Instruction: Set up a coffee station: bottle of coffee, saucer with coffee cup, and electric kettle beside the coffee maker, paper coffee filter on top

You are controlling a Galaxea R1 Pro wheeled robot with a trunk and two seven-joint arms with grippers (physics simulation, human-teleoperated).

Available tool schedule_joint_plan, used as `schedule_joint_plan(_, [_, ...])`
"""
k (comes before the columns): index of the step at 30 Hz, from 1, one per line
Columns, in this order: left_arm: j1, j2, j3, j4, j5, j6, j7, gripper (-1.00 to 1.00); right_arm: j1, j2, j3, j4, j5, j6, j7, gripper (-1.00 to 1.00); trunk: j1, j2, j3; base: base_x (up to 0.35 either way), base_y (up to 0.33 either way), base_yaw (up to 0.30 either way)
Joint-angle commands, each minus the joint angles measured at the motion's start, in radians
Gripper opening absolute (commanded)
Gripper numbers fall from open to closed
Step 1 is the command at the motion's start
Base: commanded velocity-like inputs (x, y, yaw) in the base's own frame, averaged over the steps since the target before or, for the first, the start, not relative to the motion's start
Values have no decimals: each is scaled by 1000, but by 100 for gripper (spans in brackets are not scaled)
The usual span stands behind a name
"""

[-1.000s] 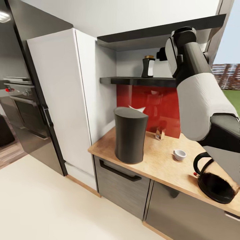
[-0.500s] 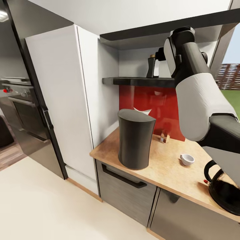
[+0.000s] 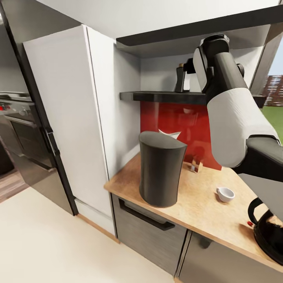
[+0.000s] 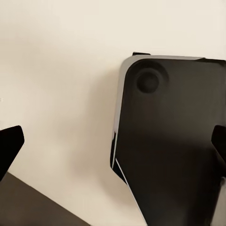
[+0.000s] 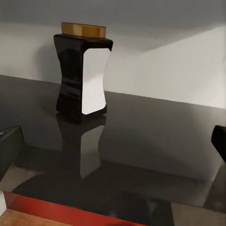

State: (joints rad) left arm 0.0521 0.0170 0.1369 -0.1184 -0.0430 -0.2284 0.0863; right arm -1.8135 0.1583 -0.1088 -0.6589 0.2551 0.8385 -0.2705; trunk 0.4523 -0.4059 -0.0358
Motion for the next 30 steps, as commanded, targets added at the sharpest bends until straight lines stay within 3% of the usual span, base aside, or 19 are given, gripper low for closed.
schedule_joint_plan(1, [0,0,5,-1,-5,-2,1,100,-1,1,-4,-1,4,3,1,100,1,-1,-2,294,0,0])
schedule_joint_plan(17, [0,0,4,-1,-3,-2,1,100,-1,1,-4,-2,6,4,1,100,1,-1,-2,221,0,0])
schedule_joint_plan(30, [0,-1,4,0,-4,-3,0,100,-1,1,-3,-2,7,4,1,100,1,-1,-2,111,0,0])
